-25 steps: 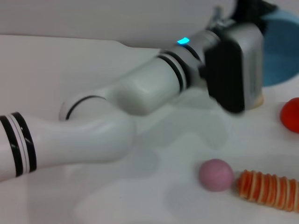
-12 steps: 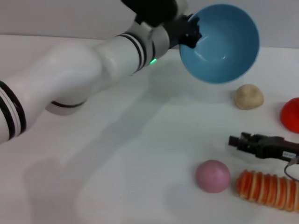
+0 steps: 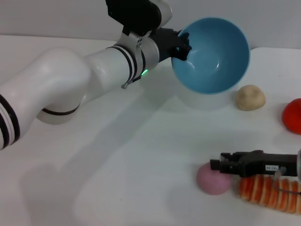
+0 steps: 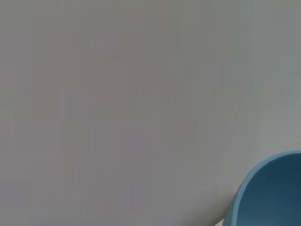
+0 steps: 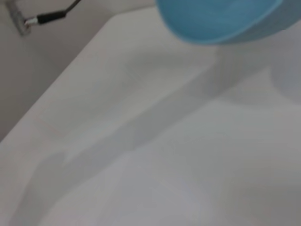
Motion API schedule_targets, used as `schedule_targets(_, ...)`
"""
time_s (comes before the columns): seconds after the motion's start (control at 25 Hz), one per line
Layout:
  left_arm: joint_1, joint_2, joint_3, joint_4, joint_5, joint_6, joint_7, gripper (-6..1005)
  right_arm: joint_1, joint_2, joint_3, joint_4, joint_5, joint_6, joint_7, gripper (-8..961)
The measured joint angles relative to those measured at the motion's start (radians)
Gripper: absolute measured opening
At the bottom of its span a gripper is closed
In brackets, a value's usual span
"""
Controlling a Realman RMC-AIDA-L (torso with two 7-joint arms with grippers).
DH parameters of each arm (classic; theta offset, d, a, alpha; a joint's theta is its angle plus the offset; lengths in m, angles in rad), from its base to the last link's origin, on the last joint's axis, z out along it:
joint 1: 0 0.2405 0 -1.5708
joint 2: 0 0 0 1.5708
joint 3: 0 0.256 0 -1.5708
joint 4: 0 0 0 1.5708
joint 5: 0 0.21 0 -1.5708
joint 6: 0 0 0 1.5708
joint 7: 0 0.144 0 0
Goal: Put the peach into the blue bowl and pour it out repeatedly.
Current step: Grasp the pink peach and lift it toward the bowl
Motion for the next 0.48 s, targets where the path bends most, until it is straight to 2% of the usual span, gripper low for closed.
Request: schedule_targets(0.48,-0.001,-0.002,-0.001,-0.012,-0.002,0.0,0.0,-1,0.031,0.0,-0.087,0.028,-0.029,0.006,0.002,579)
